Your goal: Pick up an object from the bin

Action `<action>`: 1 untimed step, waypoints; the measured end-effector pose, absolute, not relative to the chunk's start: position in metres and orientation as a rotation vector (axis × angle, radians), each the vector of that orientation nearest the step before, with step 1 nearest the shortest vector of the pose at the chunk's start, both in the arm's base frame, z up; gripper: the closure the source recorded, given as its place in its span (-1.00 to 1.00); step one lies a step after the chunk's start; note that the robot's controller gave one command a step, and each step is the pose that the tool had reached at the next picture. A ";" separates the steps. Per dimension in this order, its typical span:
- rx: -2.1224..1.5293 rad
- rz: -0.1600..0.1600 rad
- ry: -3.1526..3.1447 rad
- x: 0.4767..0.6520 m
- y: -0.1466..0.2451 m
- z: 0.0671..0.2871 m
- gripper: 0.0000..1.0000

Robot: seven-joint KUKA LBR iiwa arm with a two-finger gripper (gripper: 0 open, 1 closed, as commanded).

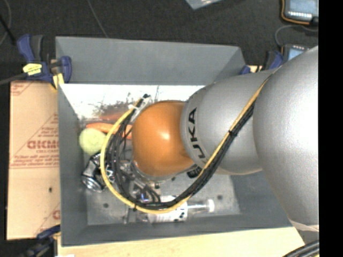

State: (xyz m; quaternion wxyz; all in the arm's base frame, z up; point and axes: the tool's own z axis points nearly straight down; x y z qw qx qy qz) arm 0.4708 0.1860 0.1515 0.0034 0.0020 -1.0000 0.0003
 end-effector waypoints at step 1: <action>0.001 -0.002 -3.142 0.473 0.185 0.156 -1.00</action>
Offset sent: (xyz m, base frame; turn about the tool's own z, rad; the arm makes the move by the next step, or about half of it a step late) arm 0.0016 -0.0044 0.0378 0.0115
